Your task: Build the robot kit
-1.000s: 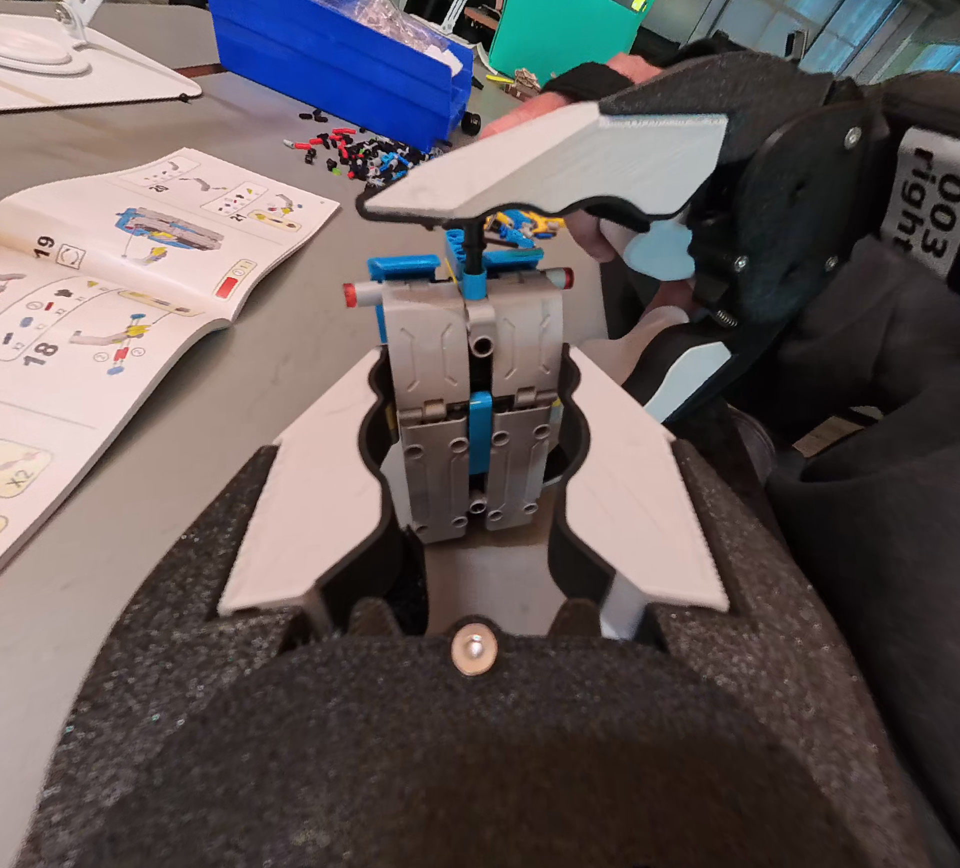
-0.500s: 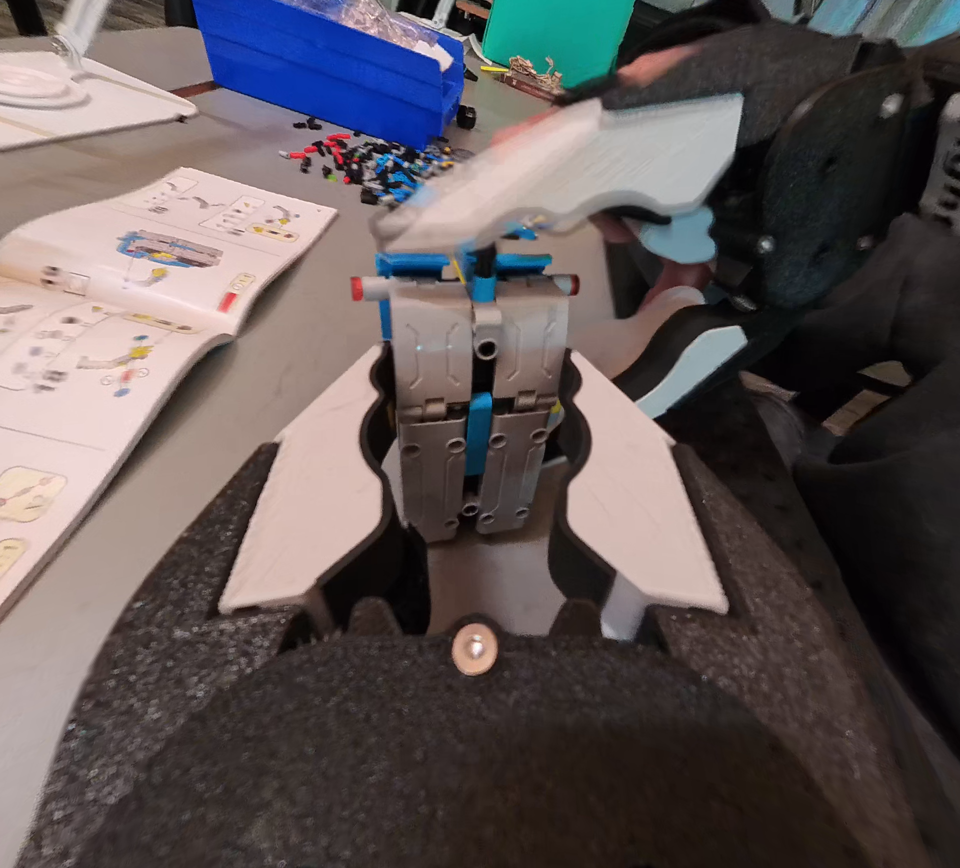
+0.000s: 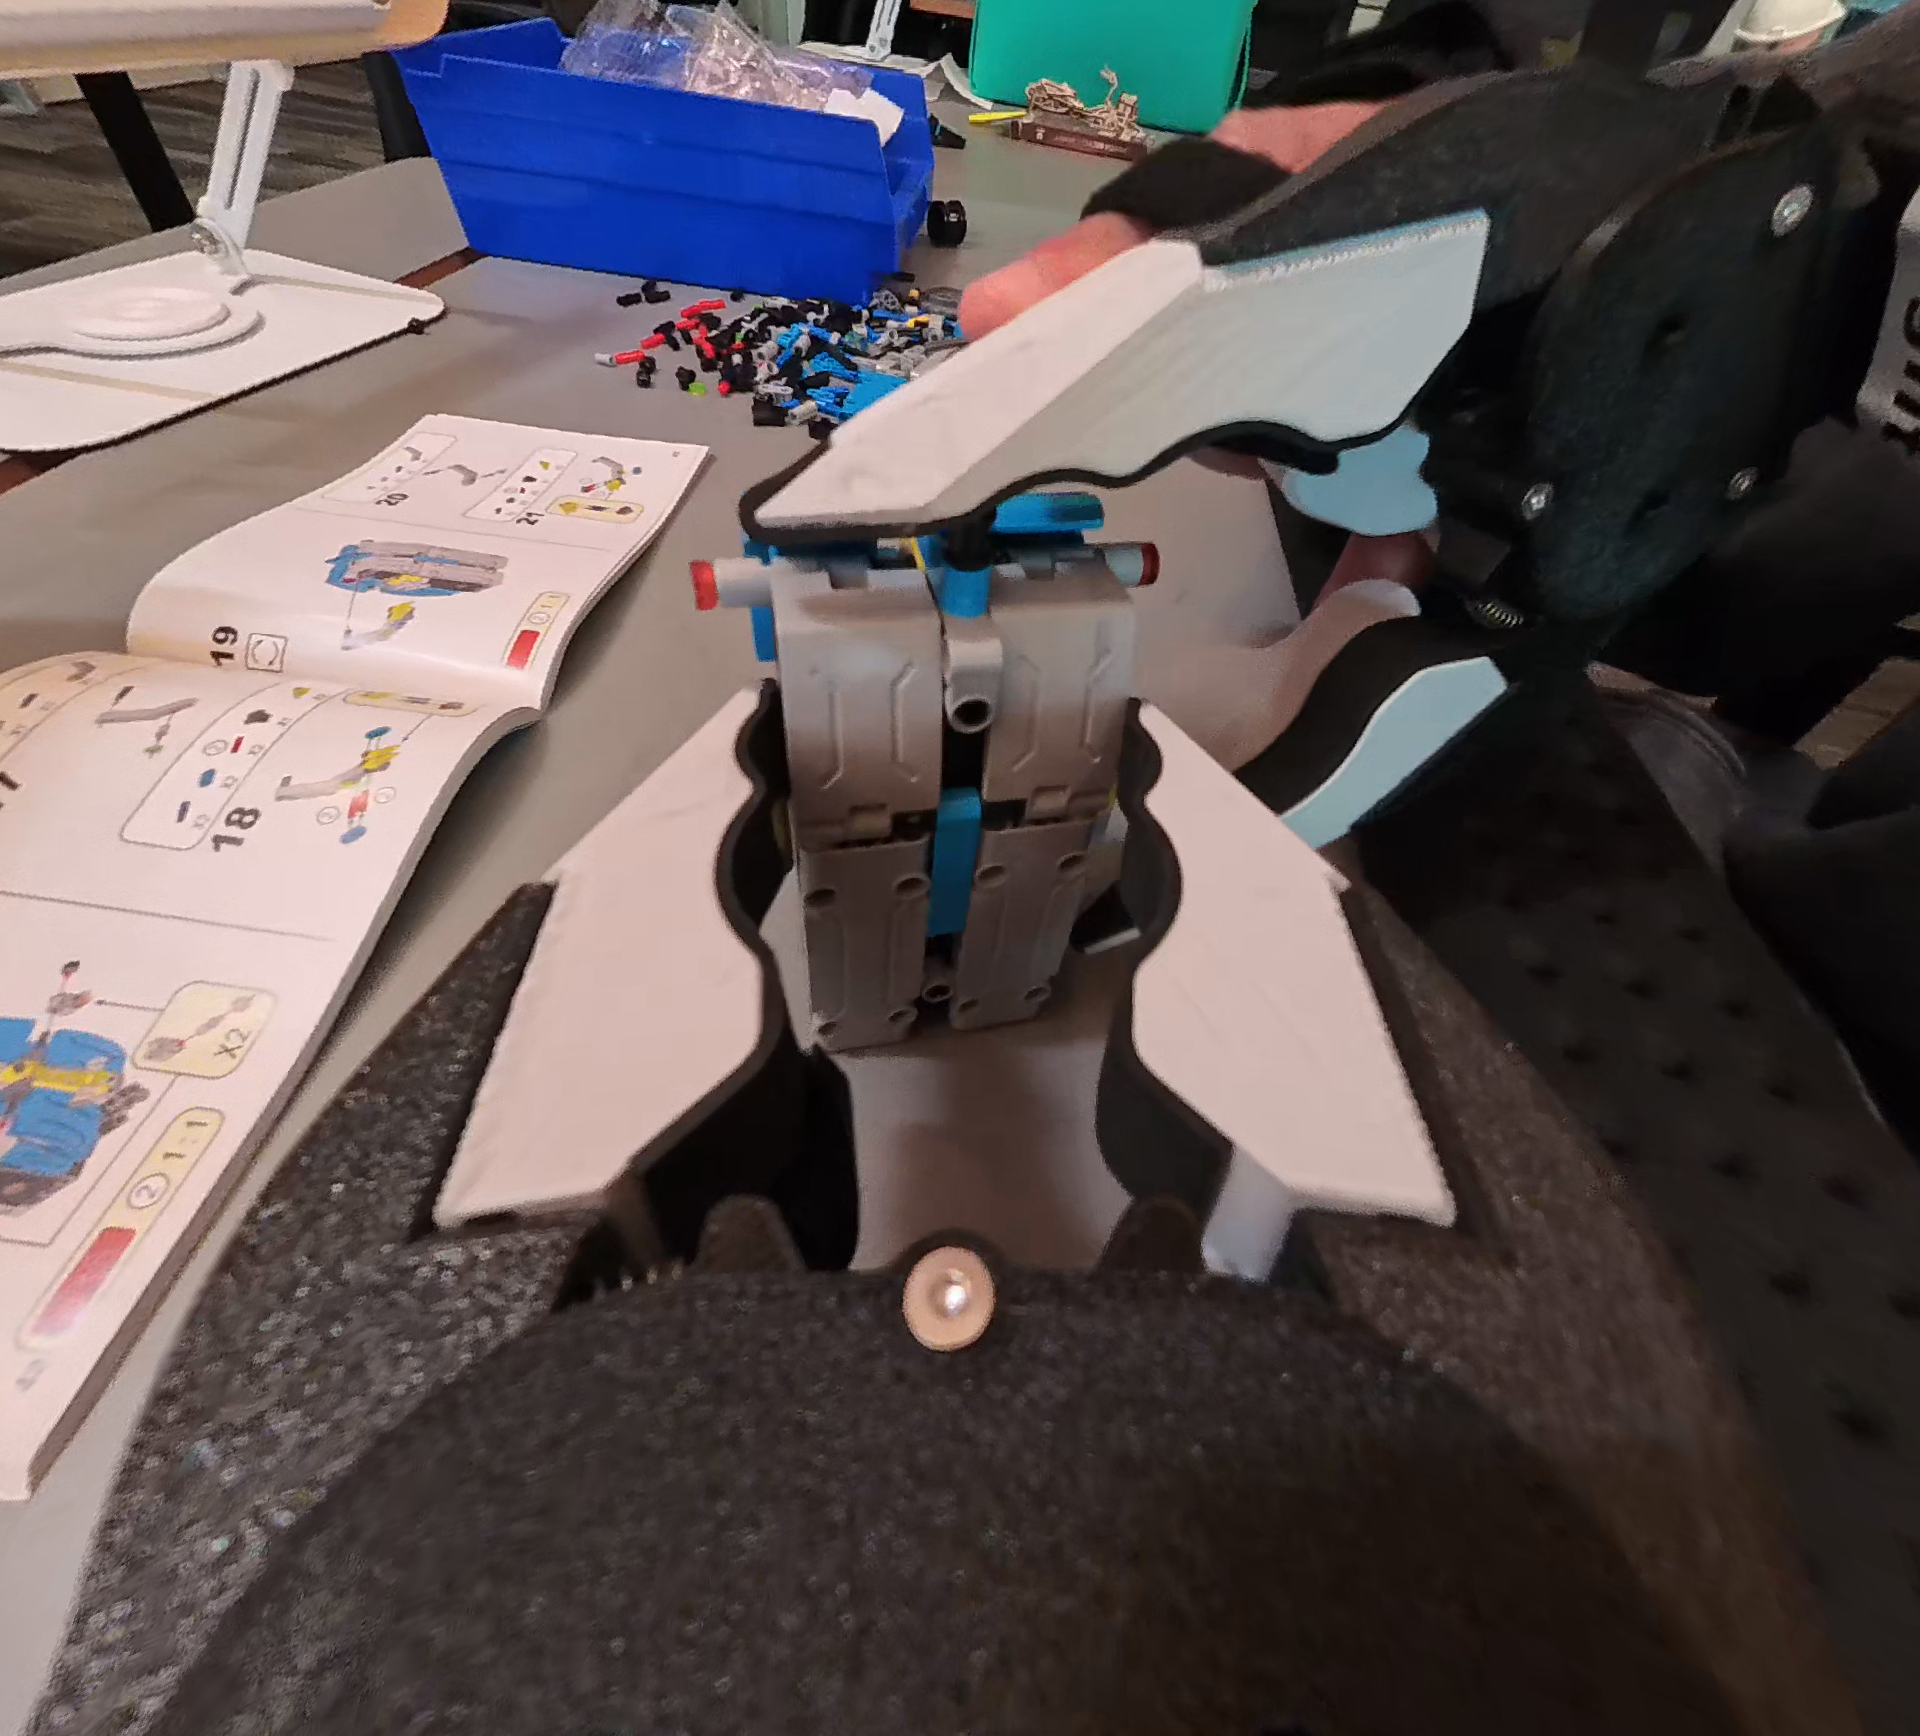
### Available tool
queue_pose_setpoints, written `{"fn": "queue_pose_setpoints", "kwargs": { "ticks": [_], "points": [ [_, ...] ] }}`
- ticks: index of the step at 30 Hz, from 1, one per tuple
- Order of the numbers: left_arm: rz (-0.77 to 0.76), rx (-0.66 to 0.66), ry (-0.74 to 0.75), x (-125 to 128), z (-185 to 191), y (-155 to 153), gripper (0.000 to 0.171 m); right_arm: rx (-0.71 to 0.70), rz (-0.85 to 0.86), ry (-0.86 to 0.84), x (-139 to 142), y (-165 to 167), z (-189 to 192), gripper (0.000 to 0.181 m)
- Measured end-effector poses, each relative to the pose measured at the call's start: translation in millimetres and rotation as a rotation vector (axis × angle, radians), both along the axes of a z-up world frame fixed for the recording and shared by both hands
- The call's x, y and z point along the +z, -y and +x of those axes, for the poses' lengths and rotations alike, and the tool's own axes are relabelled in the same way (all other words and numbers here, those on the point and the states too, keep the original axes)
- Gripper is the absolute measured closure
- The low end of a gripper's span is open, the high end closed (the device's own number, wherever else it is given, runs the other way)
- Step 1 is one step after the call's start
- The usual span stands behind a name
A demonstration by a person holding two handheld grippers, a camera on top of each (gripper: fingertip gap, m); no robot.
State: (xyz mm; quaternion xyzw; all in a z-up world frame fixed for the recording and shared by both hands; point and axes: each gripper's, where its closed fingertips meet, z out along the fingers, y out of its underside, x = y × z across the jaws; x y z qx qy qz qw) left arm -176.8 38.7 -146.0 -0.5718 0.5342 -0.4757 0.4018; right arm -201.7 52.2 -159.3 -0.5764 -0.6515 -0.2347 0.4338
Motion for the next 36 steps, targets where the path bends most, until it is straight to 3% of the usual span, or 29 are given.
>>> {"fn": "queue_pose_setpoints", "kwargs": {
  "ticks": [4, 8, 11, 12, 16, 18, 23, 28, 36],
  "points": [
    [0.03, -0.056, -0.003, -0.7, -5.0, 2.6, 0.107, 0.058, -0.018, -0.061, 15.1, 15.9, -6.6, 0.064],
    [0.021, -0.085, 0.007, 0.7, -11.3, 0.6, 0.107, 0.098, -0.249, -0.41, 52.3, 29.4, 3.2, 0.075],
    [0.031, -0.096, 0.007, 0.8, -11.6, 3.1, 0.106, 0.165, -0.543, -0.691, 57.8, 20.0, 15.0, 0.088],
    [0.035, -0.092, 0.007, 0.7, -11.6, 2.9, 0.106, 0.162, -0.625, -0.784, 56.7, 7.8, 19.8, 0.077],
    [0.042, -0.075, 0.006, 0.8, -11.6, 1.7, 0.106, 0.206, -0.878, -1.136, 54.1, -30.2, 36.9, 0.098],
    [0.046, -0.065, 0.005, 0.8, -11.6, 1.3, 0.105, 0.144, -0.93, -1.26, 47.9, -41.6, 48.0, 0.097],
    [0.049, -0.04, -0.001, -0.1, -12.8, -2.1, 0.1, -0.083, -0.817, -1.208, 8.9, -56.7, 76.1, 0.114],
    [0.026, -0.056, -0.02, -2.8, -20.9, -8.0, 0.098, -0.111, -0.719, -1.129, 18.4, -58.0, 81.6, 0.123],
    [-0.03, -0.069, -0.031, -4.6, -36.3, -22.7, 0.102, -0.195, -0.76, -1.048, -8.8, -59.8, 90.1, 0.131]
  ]
}}
